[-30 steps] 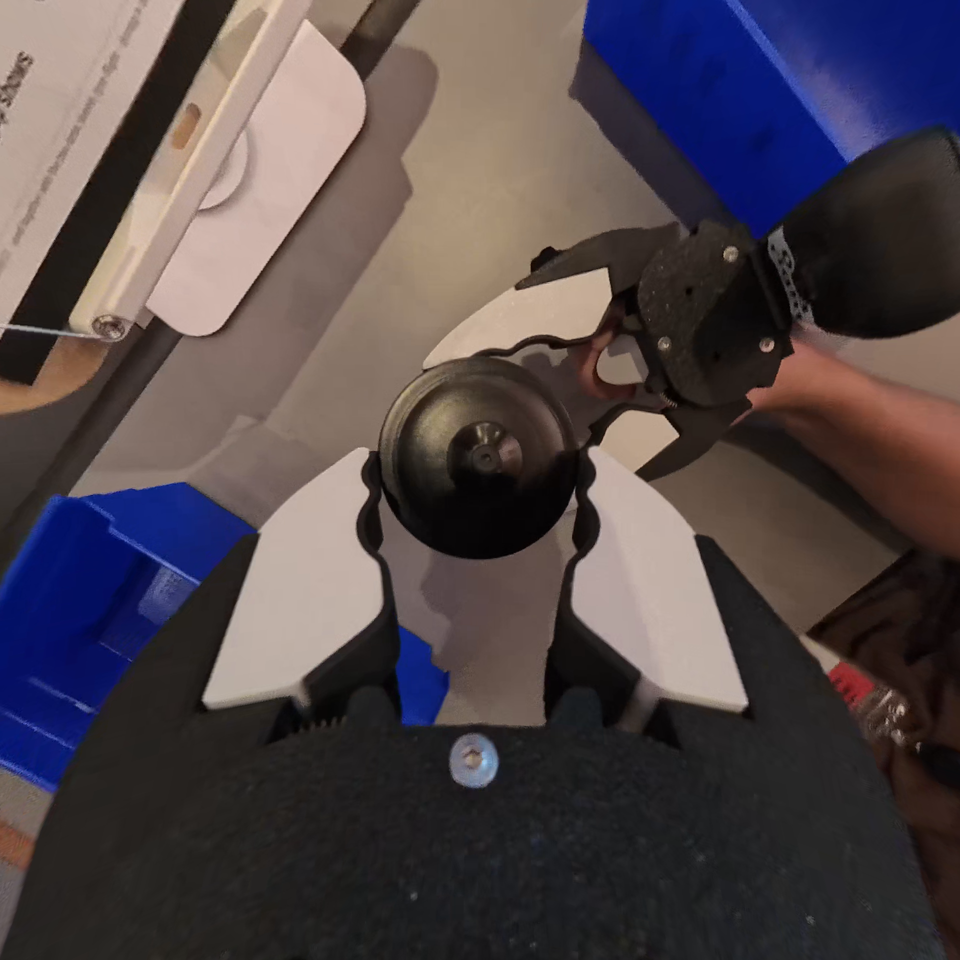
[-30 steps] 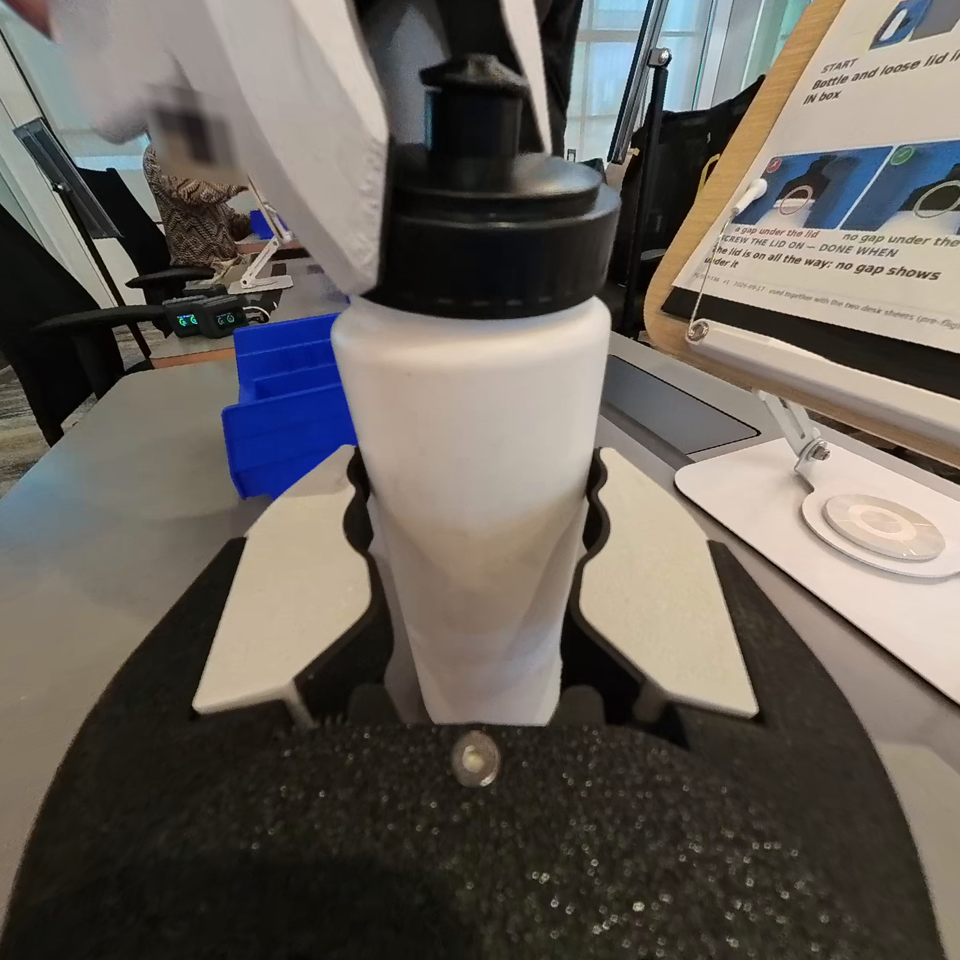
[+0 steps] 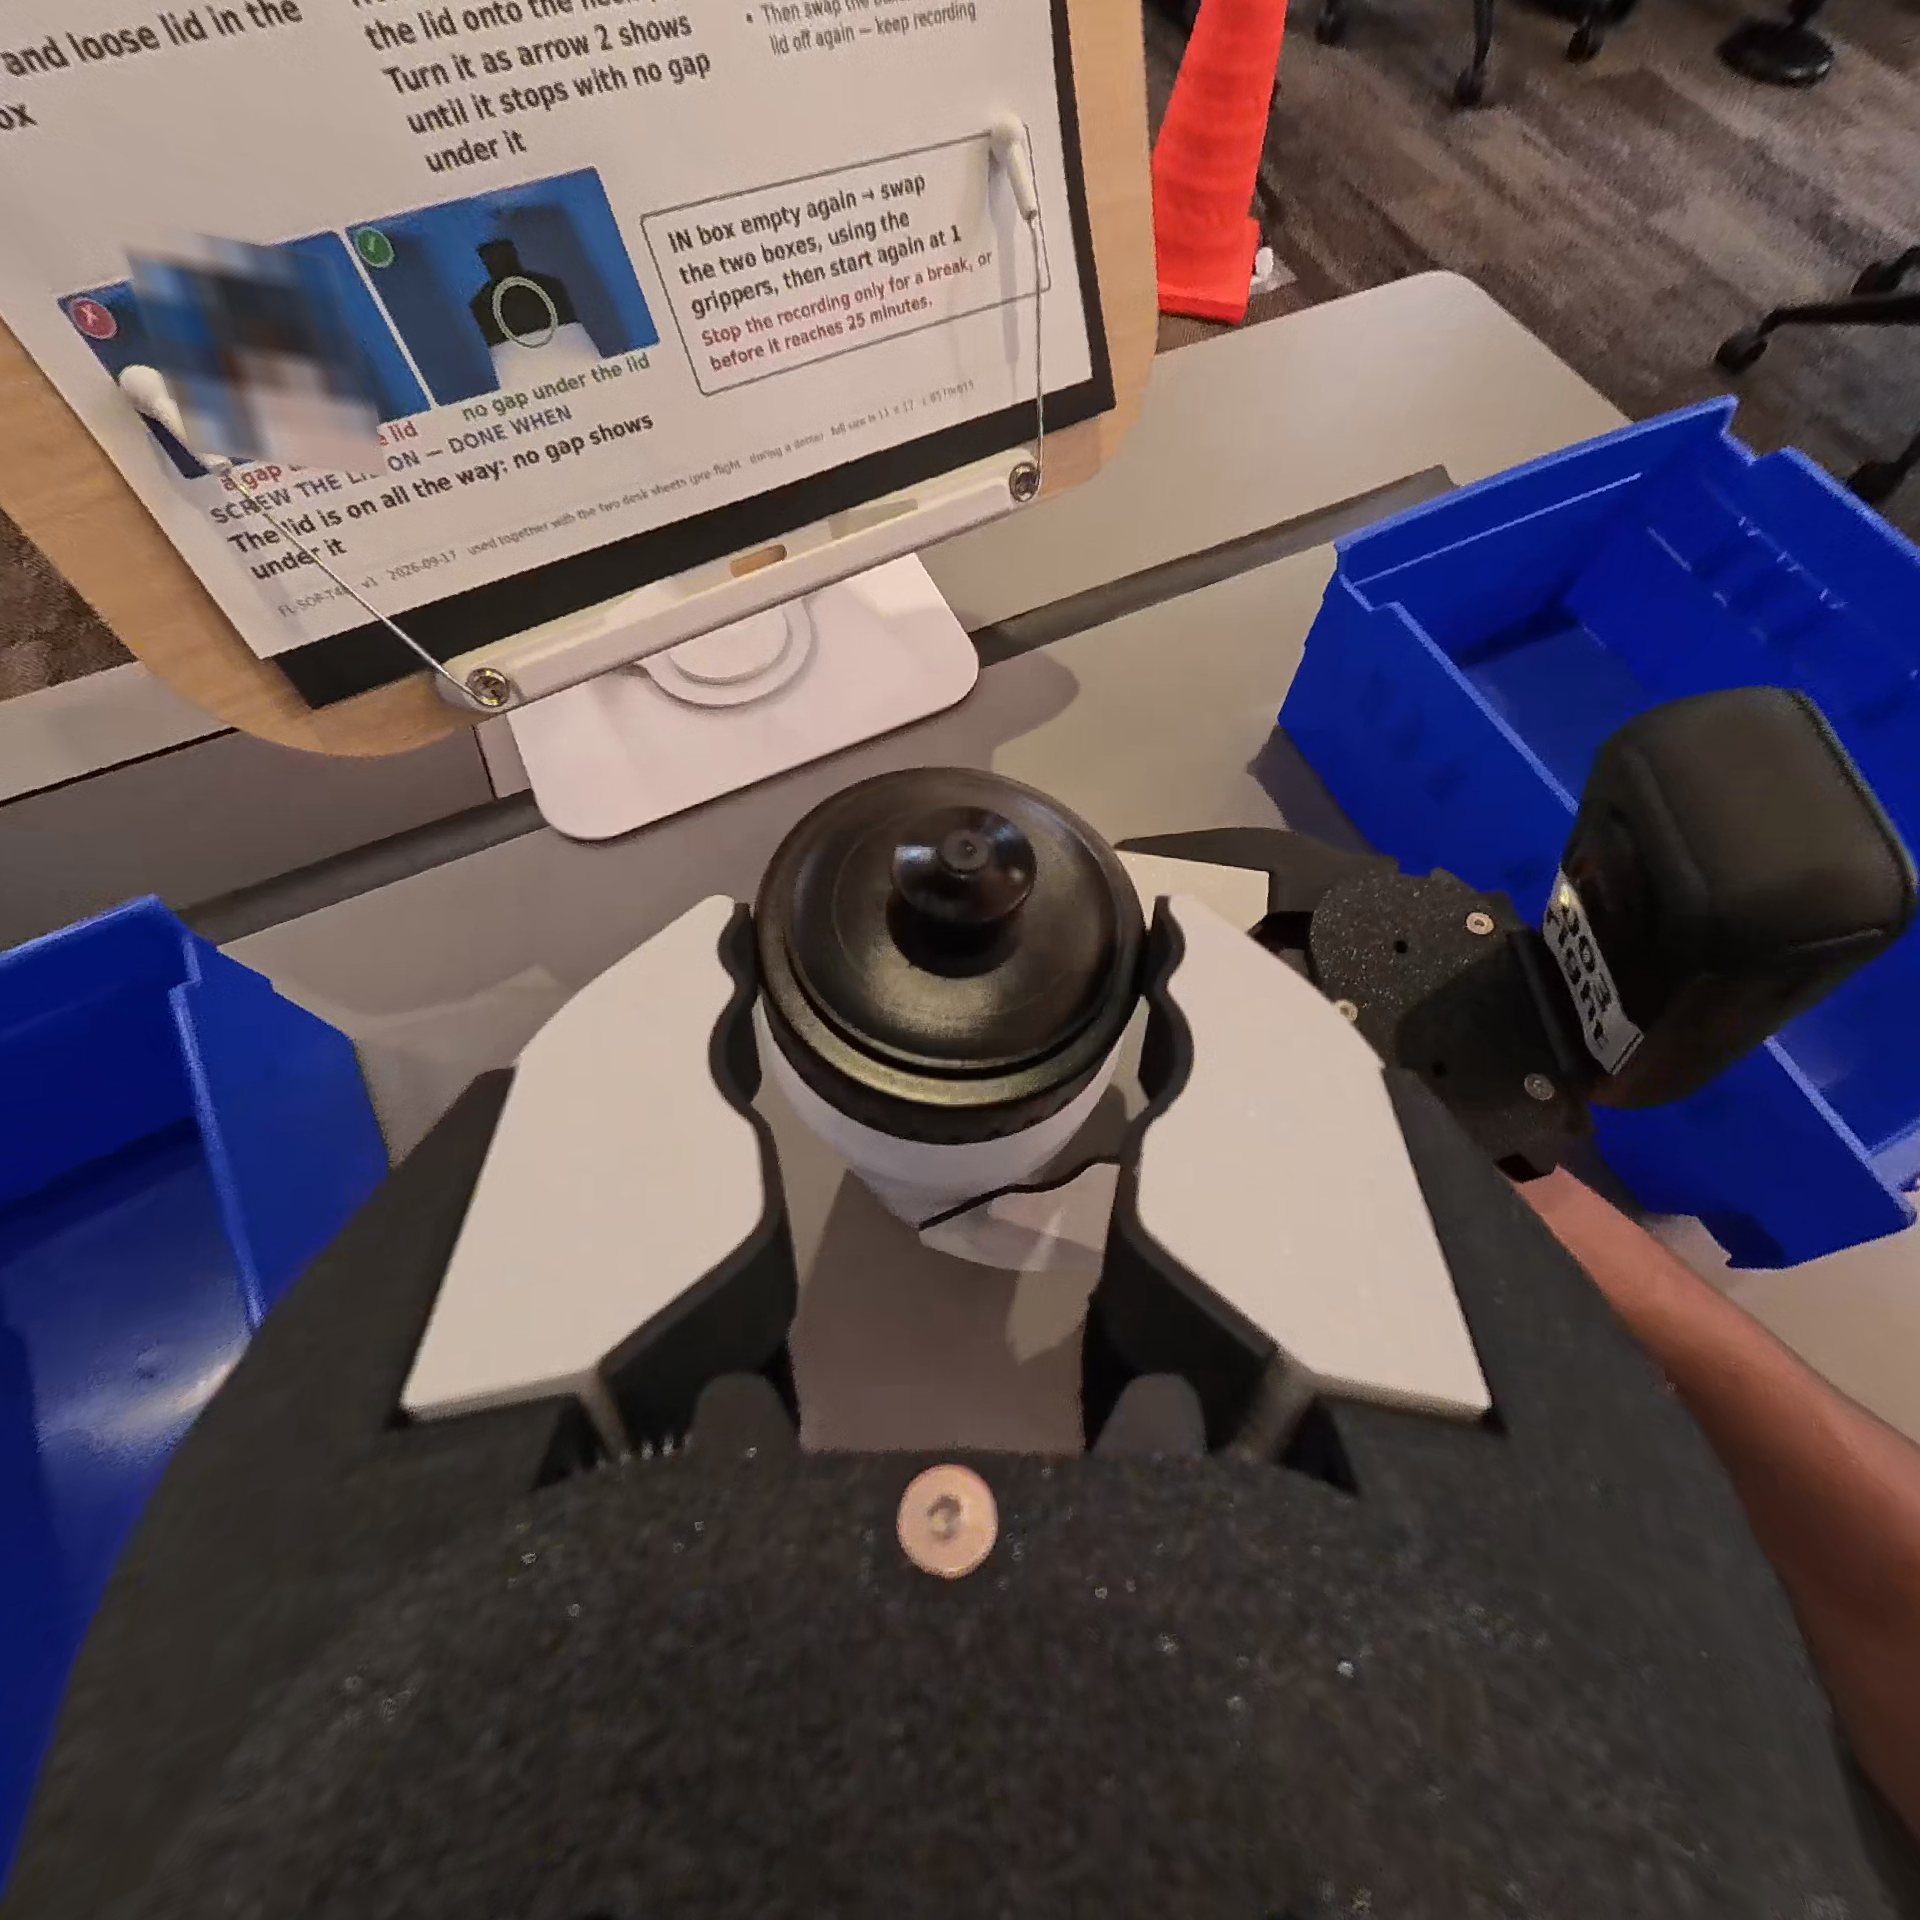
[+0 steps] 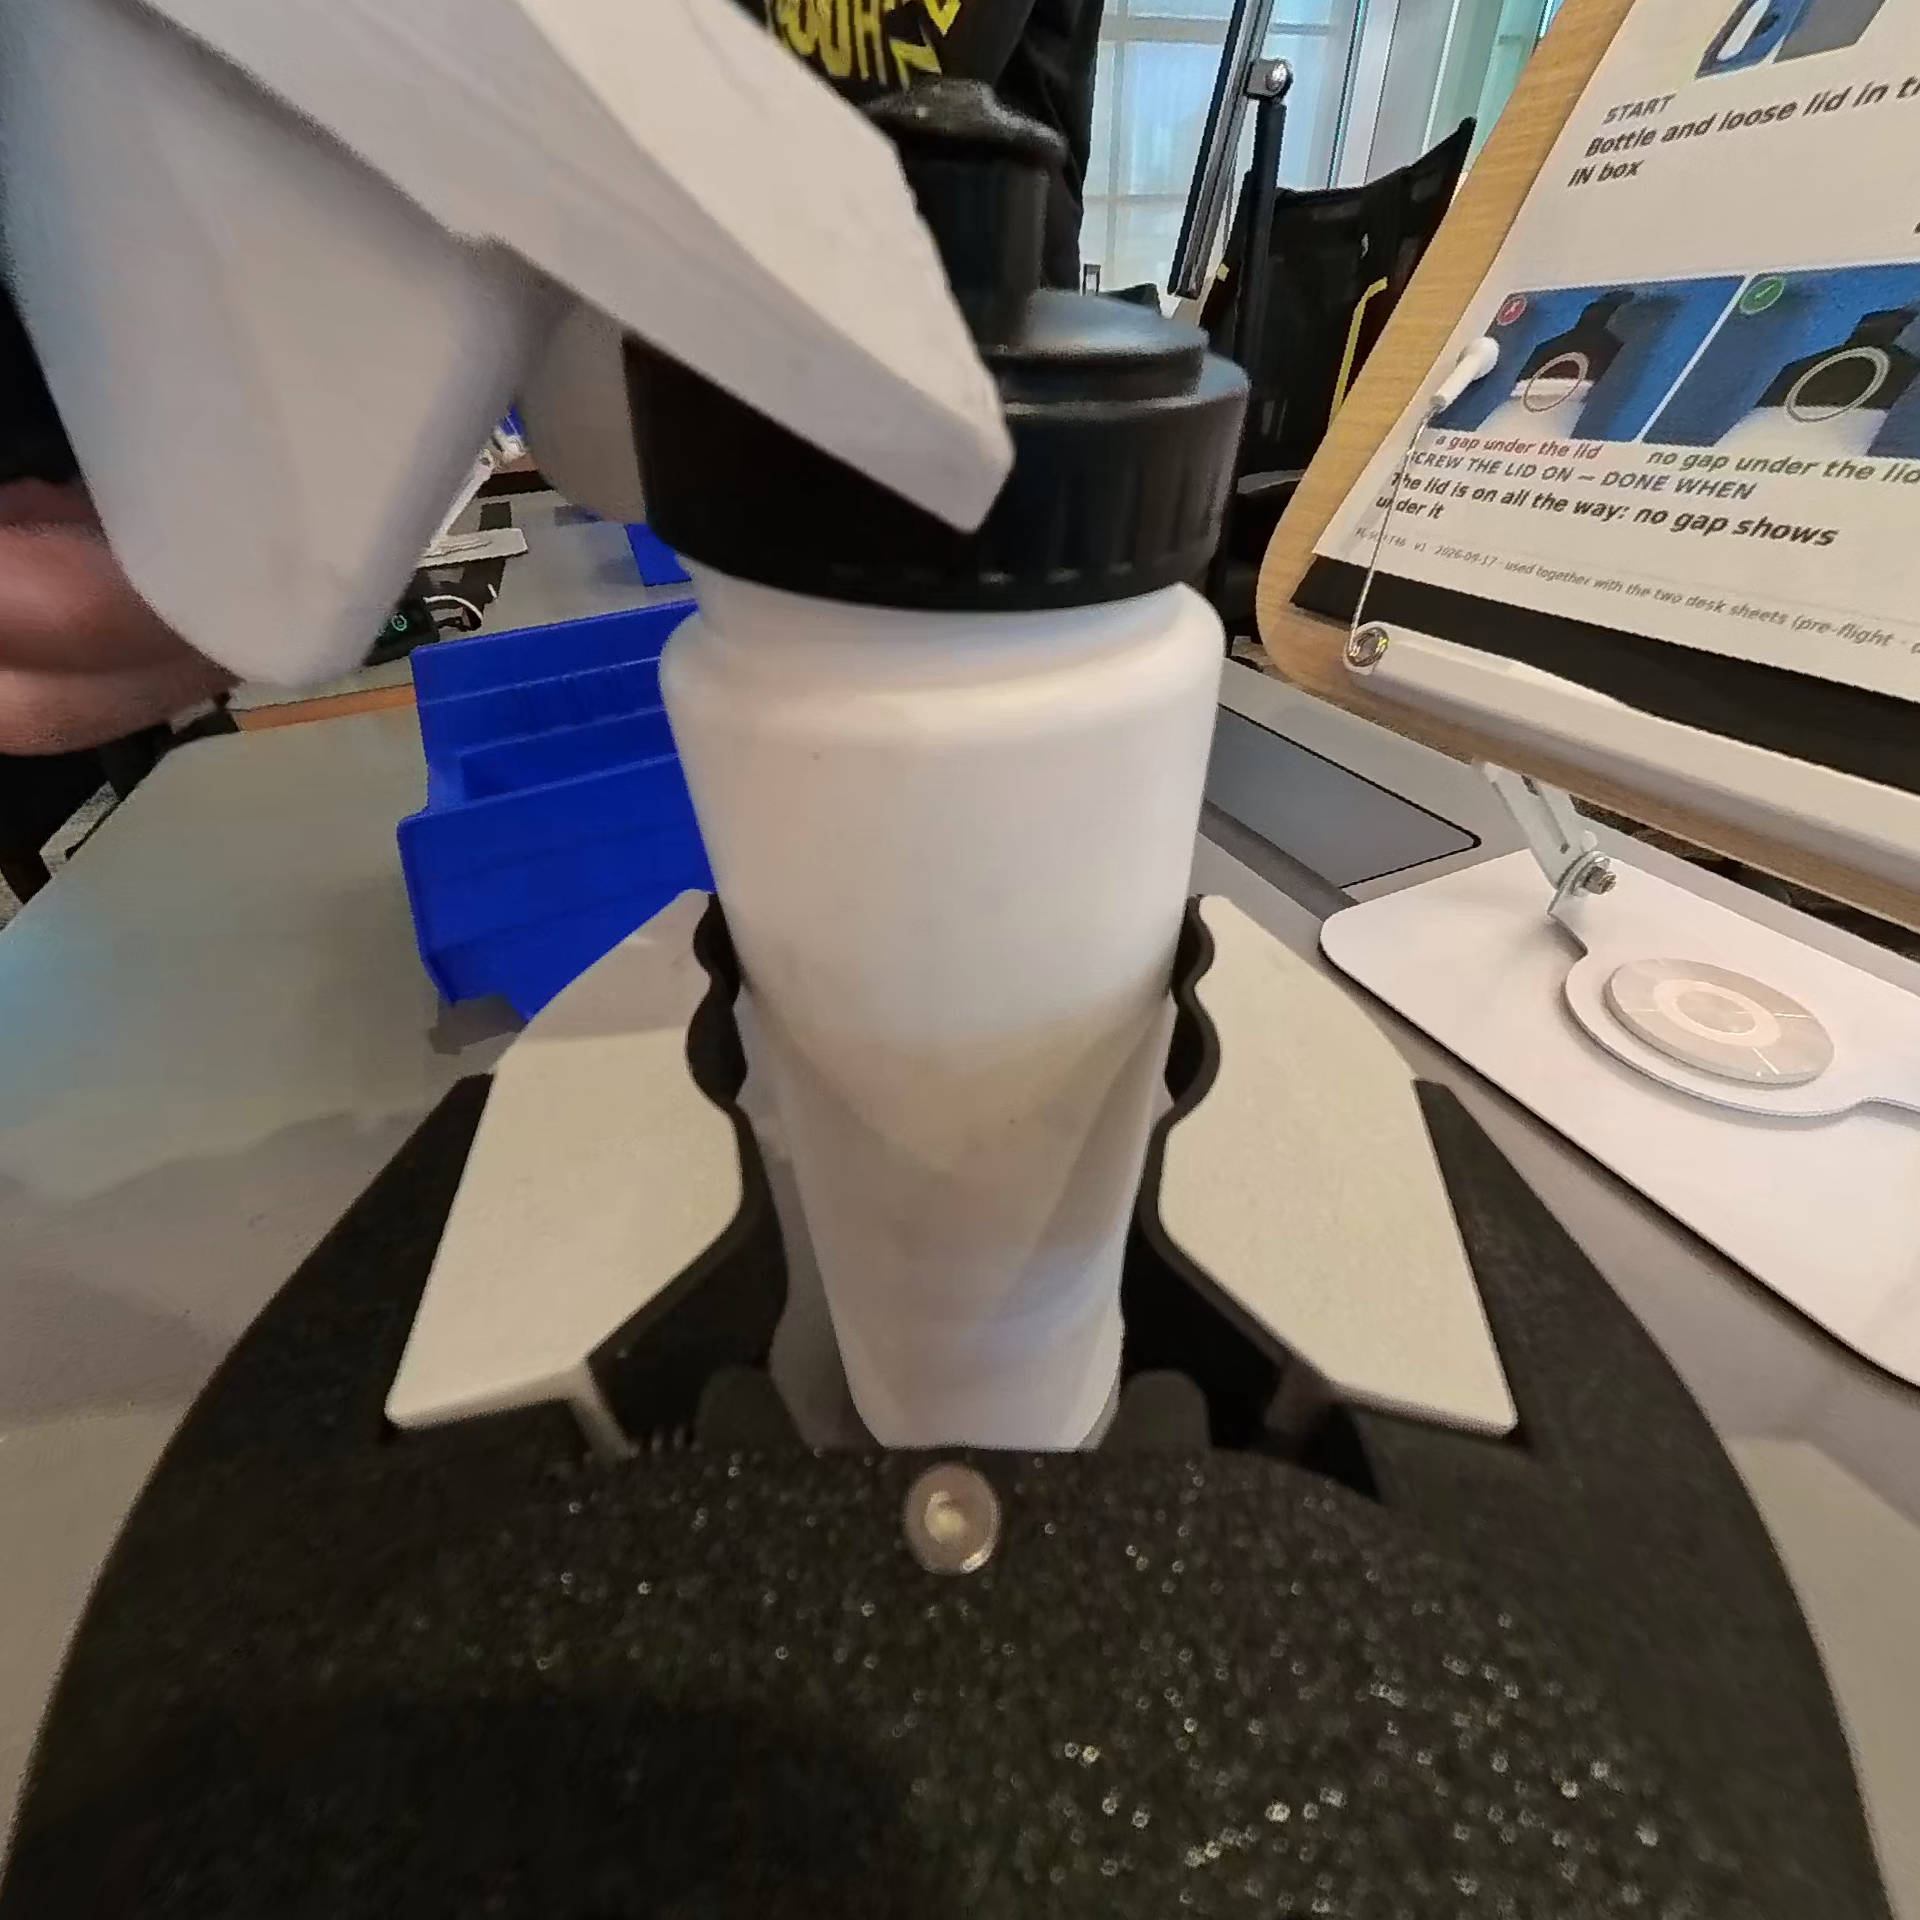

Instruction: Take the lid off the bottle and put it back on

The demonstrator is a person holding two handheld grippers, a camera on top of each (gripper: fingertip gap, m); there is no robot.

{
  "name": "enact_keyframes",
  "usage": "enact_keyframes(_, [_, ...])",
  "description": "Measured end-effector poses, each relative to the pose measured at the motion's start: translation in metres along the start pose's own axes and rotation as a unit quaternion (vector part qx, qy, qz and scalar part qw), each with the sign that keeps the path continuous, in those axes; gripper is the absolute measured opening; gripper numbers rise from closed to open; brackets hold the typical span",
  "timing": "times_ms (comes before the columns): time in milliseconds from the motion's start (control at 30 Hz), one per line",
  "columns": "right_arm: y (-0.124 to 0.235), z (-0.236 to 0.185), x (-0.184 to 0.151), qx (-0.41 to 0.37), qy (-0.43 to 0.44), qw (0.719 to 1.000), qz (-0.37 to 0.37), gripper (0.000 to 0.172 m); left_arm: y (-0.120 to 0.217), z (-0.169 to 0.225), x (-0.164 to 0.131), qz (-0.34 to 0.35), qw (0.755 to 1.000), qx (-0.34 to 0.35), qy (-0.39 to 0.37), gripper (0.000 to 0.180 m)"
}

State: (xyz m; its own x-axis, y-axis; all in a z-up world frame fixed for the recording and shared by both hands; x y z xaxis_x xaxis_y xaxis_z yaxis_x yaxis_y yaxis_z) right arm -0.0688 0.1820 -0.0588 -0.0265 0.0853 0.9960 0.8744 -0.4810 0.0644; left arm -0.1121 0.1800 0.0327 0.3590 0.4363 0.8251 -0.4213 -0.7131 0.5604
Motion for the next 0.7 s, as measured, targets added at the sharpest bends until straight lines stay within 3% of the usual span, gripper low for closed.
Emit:
enact_keyframes(267, [0.0, 0.0, 0.0, 0.0, 0.001, 1.0, -0.001, 0.08, 0.004, 0.002, -0.003, 0.072, 0.997, -0.011, -0.015, 0.071])
enact_keyframes(367, [0.0, 0.0, 0.0, 0.001, 0.001, 1.0, -0.001, 0.081, 0.013, 0.002, 0.005, 0.07, 0.997, -0.04, -0.019, 0.086])
enact_keyframes(500, [0.0, 0.0, 0.0, 0.001, 0.001, 1.0, 0.0, 0.08, 0.017, 0.002, 0.019, 0.002, 0.996, -0.059, -0.067, 0.101])
enact_keyframes(600, [0.0, 0.0, 0.0, 0.001, 0.001, 1.0, -0.001, 0.081, 0.02, 0.005, 0.028, -0.036, 0.989, -0.057, -0.13, 0.101])
enact_keyframes(700, [0.0, 0.0, 0.0, 0.001, 0.001, 1.0, -0.002, 0.08, 0.017, 0.016, 0.018, -0.096, 0.969, -0.036, -0.224, 0.1])
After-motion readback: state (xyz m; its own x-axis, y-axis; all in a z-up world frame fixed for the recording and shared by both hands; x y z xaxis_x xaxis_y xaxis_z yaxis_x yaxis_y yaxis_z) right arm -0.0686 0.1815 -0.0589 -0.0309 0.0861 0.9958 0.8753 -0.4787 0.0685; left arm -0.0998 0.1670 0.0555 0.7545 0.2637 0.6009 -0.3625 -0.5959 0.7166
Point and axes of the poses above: each gripper's, where its closed fingertips meet, y back along the fingers, x out of its top, z = x × y across the jaws, the point moved 5 cm from there along y, back along the fingers, and after that the axes turned 9 degrees about x, right-handed, at the moved point
